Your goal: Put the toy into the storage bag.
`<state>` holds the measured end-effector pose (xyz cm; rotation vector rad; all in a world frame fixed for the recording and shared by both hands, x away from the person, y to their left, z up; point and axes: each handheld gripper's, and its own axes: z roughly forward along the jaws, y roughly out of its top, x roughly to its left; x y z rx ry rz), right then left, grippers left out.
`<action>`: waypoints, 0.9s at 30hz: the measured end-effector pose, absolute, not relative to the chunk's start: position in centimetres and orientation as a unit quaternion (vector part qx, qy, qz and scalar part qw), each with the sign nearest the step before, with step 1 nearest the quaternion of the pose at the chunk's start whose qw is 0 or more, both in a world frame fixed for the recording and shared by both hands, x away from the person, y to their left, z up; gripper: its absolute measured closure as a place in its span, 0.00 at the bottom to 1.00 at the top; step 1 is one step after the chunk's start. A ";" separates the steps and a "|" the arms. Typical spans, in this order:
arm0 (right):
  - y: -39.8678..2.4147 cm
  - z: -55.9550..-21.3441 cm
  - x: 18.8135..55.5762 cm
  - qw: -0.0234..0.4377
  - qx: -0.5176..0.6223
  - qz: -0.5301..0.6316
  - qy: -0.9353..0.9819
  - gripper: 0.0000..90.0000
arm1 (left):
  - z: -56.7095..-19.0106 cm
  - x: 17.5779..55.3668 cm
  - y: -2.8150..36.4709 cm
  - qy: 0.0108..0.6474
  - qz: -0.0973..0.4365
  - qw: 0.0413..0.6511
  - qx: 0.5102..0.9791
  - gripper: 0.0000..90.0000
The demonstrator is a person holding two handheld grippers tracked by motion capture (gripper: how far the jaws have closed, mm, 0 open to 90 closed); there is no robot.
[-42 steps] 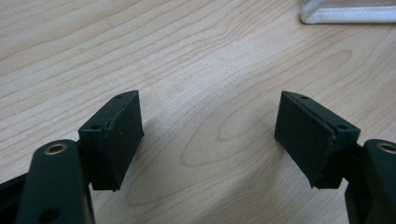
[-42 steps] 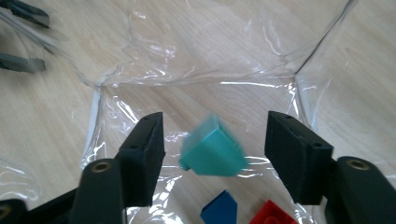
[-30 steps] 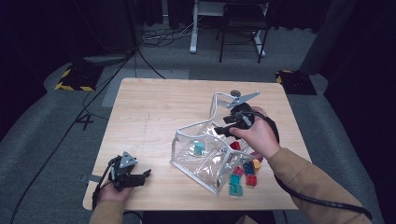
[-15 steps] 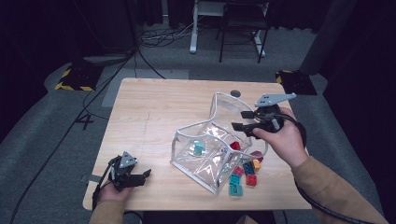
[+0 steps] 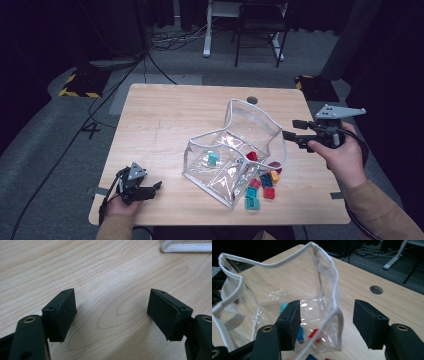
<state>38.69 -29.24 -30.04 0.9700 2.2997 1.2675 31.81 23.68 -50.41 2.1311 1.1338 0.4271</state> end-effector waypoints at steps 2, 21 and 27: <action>-30.2 -30.3 38.5 0.176 0.348 0.444 0.807 0.44 | -50.4 31.8 23.7 0.435 0.163 0.338 0.818 0.26; -35.6 -36.8 37.2 0.180 0.408 0.429 0.786 0.42 | -50.4 31.8 23.7 0.436 0.165 0.338 0.818 0.26; -35.4 -39.2 37.3 0.171 0.415 0.423 0.787 0.42 | -50.4 31.8 23.7 0.436 0.165 0.337 0.818 0.26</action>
